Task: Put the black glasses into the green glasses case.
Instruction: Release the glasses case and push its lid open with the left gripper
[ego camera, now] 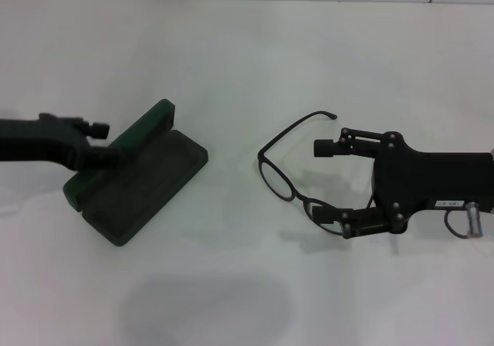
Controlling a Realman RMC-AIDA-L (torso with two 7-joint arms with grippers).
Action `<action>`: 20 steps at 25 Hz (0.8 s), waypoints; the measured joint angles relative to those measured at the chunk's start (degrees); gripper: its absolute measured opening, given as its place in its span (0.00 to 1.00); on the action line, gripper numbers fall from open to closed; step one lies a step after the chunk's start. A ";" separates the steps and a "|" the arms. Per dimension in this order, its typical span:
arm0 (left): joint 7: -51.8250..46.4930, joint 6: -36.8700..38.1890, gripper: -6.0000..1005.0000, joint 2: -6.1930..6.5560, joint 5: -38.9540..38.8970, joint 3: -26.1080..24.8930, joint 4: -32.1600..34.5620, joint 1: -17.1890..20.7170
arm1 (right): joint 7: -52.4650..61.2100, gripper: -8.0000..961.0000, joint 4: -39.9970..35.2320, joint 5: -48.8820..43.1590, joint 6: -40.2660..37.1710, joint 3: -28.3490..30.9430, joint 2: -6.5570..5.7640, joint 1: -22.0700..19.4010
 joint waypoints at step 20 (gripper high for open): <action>-2.02 -3.19 0.26 -2.61 7.17 0.44 1.70 -3.52 | -0.24 0.89 -5.22 -20.23 1.36 0.26 1.35 1.90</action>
